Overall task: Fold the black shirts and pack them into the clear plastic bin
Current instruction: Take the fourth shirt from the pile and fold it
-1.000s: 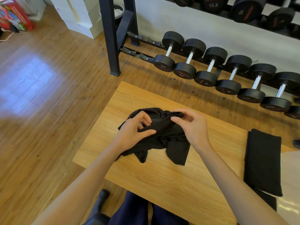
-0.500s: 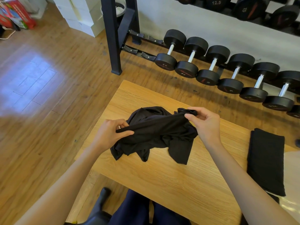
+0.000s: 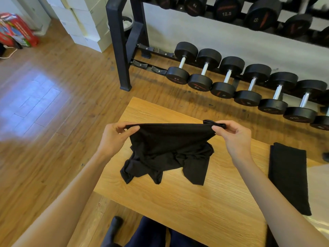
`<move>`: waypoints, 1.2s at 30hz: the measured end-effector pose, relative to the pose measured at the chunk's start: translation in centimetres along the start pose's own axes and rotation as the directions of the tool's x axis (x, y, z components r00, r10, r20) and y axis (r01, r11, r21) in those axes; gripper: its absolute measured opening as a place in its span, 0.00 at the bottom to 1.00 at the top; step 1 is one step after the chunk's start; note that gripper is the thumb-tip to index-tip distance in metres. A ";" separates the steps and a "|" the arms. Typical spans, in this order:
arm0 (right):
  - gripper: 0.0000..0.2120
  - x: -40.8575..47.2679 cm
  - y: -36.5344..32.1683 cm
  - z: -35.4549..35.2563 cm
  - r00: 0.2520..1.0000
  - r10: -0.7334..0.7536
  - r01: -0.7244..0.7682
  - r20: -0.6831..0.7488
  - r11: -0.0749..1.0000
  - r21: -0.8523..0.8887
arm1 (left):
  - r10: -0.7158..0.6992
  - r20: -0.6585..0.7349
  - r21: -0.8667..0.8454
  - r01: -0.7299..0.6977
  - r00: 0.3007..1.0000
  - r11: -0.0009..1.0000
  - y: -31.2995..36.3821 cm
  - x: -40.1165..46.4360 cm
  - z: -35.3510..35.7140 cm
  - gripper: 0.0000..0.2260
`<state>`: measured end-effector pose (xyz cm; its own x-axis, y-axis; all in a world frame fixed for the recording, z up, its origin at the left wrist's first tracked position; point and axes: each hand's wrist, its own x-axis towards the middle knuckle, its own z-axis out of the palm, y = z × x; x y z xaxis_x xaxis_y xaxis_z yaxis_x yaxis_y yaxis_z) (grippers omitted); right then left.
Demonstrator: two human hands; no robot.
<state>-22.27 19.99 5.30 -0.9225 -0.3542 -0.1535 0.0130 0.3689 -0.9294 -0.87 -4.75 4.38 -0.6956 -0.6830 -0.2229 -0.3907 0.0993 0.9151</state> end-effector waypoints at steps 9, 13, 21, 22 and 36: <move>0.09 1.4 -2.3 -6.4 0.991 -0.066 0.072 -0.119 0.996 0.048 | 0.064 0.073 -0.152 -0.052 0.995 0.987 8.2 4.4 4.0 0.08; 0.08 1.8 -1.9 -9.0 0.981 -0.067 0.081 -0.181 0.994 0.070 | 0.125 0.060 -0.136 -0.116 0.990 0.984 10.1 6.1 5.5 0.05; 0.08 4.2 0.8 -13.9 0.953 -0.038 0.047 -0.302 0.999 0.025 | 0.188 -0.003 -0.041 -0.187 0.982 0.981 12.1 10.0 6.6 0.09; 0.08 4.6 0.8 -14.6 0.947 -0.035 0.047 -0.320 0.998 0.032 | 0.191 -0.010 -0.031 -0.192 0.981 0.981 12.4 10.5 6.6 0.09; 0.12 12.9 -2.9 -20.9 0.911 -0.102 0.090 -0.399 0.995 -0.049 | 0.312 0.039 0.124 -0.314 0.949 0.941 19.1 17.3 9.7 0.12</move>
<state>-42.27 32.36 13.01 -0.9959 -0.0176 0.0888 -0.0889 0.3774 -0.9218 -26.21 -7.67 14.73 -0.8056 -0.5894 0.0609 -0.2240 0.3981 0.8896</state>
